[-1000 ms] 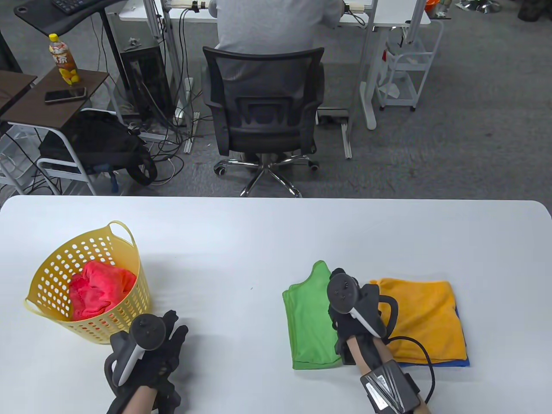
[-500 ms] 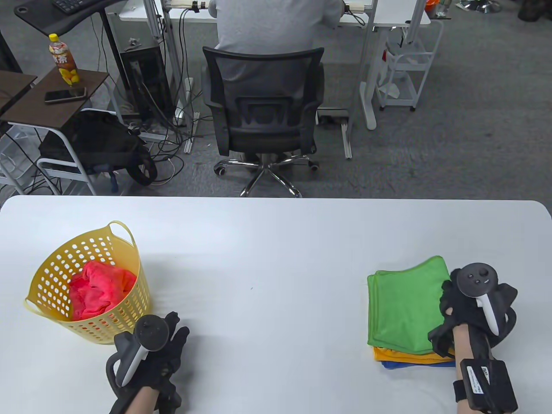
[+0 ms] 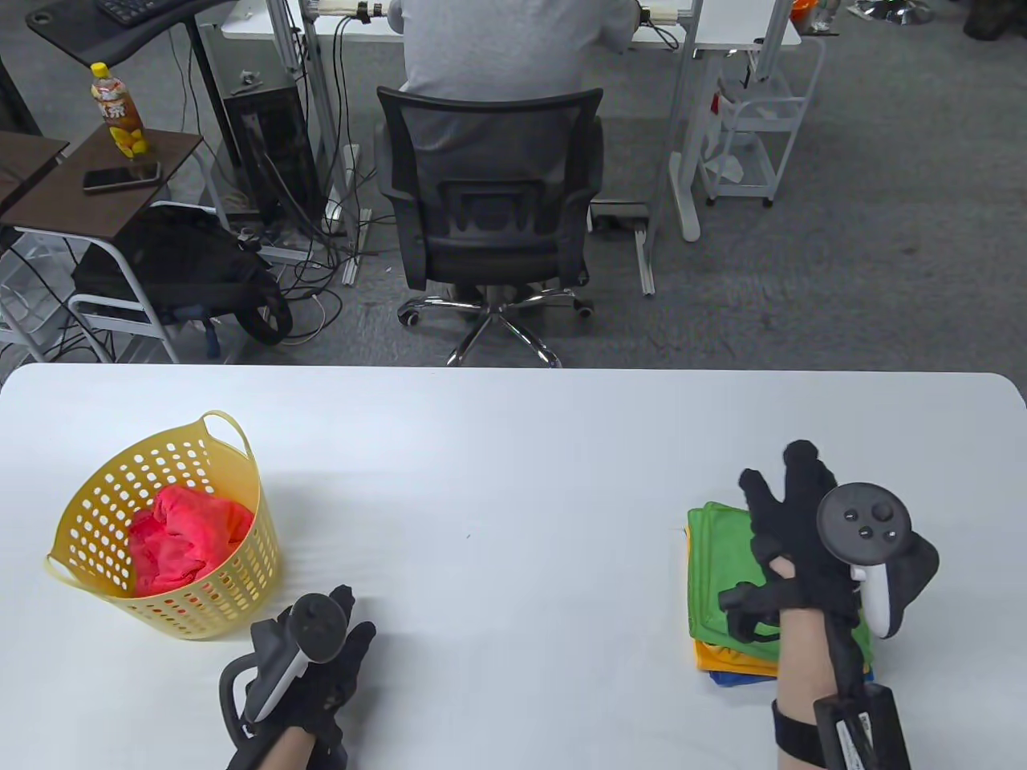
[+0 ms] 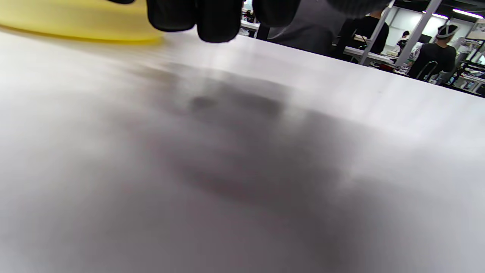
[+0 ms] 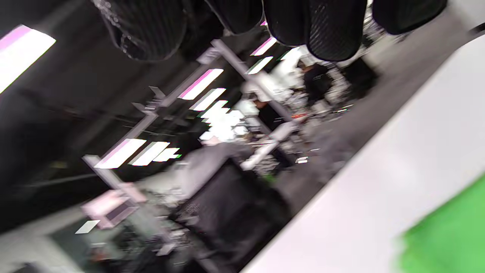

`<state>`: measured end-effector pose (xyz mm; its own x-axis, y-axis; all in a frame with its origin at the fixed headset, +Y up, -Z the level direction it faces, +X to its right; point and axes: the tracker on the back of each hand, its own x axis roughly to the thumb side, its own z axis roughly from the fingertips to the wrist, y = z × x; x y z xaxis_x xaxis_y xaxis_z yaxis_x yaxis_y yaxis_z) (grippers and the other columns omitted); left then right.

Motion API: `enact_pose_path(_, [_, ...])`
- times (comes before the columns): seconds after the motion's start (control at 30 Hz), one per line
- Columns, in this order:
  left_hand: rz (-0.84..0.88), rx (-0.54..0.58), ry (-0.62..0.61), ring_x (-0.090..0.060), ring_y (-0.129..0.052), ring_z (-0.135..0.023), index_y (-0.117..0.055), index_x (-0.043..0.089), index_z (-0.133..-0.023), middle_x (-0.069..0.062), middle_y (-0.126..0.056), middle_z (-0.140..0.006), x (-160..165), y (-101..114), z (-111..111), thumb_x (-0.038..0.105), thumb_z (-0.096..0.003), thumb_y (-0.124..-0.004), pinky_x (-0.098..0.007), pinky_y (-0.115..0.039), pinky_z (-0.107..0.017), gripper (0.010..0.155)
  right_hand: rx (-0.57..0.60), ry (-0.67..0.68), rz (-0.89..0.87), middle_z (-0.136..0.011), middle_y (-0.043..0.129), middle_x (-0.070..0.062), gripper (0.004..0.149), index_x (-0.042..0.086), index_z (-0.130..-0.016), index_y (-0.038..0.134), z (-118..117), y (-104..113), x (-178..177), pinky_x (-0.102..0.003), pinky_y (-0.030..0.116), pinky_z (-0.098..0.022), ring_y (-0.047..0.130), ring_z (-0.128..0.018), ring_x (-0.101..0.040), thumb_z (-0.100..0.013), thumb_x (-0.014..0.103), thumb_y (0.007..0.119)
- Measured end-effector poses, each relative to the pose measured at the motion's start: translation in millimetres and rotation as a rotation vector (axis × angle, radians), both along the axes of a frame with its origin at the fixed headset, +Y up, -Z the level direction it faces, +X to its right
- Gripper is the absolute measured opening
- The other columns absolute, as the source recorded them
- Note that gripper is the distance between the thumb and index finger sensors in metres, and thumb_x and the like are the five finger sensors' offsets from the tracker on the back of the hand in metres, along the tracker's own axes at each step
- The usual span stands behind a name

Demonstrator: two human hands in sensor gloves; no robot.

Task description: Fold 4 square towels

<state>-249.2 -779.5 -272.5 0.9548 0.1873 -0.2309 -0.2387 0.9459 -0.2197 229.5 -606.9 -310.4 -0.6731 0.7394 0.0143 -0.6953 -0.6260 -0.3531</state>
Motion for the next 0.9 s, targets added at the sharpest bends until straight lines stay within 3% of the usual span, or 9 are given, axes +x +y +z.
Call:
enact_pose_path(0.13, [0.025,0.085,-0.022,-0.034,-0.060,-0.114,-0.052,0.039,-0.114,0.000,-0.060,-0.120,4,28,7,0.065,-0.0509,-0.061,-0.056,-0.048,-0.086,0.069,-0.038,0.066,0.183,-0.110,0.056,-0.038,0.075,0.006,-0.112,0.052,-8,-12,-25,-0.075,0.055,-0.061,0.068,-0.092,-0.057,-0.053,0.044,0.077])
enact_pose_path(0.3, [0.233,0.361,0.017,-0.033,-0.066,-0.112,-0.054,0.038,-0.115,-0.001,-0.065,-0.119,-8,127,27,0.066,-0.0525,-0.061,-0.056,-0.050,-0.086,0.069,-0.058,0.055,0.111,-0.108,0.058,-0.039,0.073,0.003,-0.111,0.054,-15,-20,-12,-0.074,0.055,-0.061,0.069,-0.090,-0.057,-0.053,0.042,0.077])
enact_pose_path(0.4, [0.183,0.402,0.102,-0.034,-0.067,-0.111,-0.054,0.037,-0.115,-0.002,-0.066,-0.119,-30,175,16,0.065,-0.0532,-0.061,-0.057,-0.050,-0.085,0.068,-0.035,0.053,0.078,-0.108,0.059,-0.039,0.073,0.003,-0.111,0.054,-12,-17,-3,-0.074,0.055,-0.061,0.069,-0.090,-0.057,-0.053,0.042,0.077])
enact_pose_path(0.47, [0.085,0.360,0.209,-0.035,-0.068,-0.110,-0.054,0.037,-0.115,-0.003,-0.066,-0.118,-52,197,-9,0.063,-0.0532,-0.062,-0.057,-0.051,-0.085,0.068,-0.030,0.062,0.068,-0.108,0.059,-0.039,0.073,0.003,-0.110,0.055,-11,-15,0,-0.074,0.055,-0.061,0.069,-0.090,-0.057,-0.053,0.042,0.077])
enact_pose_path(0.53, [0.018,0.228,0.295,-0.036,-0.067,-0.111,-0.051,0.037,-0.116,-0.003,-0.064,-0.120,-71,202,-36,0.062,-0.0536,-0.062,-0.057,-0.051,-0.085,0.068,-0.026,0.076,0.056,-0.108,0.059,-0.039,0.072,0.003,-0.110,0.056,-11,-15,1,-0.074,0.055,-0.061,0.070,-0.089,-0.057,-0.053,0.042,0.076])
enact_pose_path(0.67, [-0.081,-0.062,0.486,-0.037,-0.065,-0.112,-0.051,0.034,-0.116,-0.005,-0.062,-0.120,-109,187,-93,0.060,-0.0538,-0.066,-0.058,-0.050,-0.085,0.069,-0.045,0.117,0.051,-0.108,0.059,-0.040,0.072,0.002,-0.110,0.056,-14,-16,-2,-0.074,0.055,-0.061,0.070,-0.089,-0.057,-0.053,0.042,0.076])
enact_pose_path(0.8, [-0.210,-0.231,0.579,-0.036,-0.077,-0.106,-0.064,0.030,-0.112,-0.008,-0.075,-0.113,-132,160,-125,0.058,-0.0528,-0.070,-0.057,-0.056,-0.083,0.066,-0.047,0.143,0.049,-0.108,0.059,-0.040,0.072,0.002,-0.110,0.057,-15,-17,-5,-0.074,0.055,-0.060,0.070,-0.089,-0.057,-0.054,0.042,0.075])
enact_pose_path(0.9, [-0.163,-0.444,0.541,-0.039,-0.074,-0.108,-0.062,0.045,-0.112,-0.011,-0.070,-0.117,-146,131,-136,0.059,-0.0530,-0.068,-0.059,-0.055,-0.083,0.061,-0.038,0.147,0.052,-0.108,0.059,-0.040,0.069,0.005,-0.109,0.060,-14,-17,-7,-0.074,0.055,-0.060,0.071,-0.089,-0.057,-0.054,0.042,0.075])
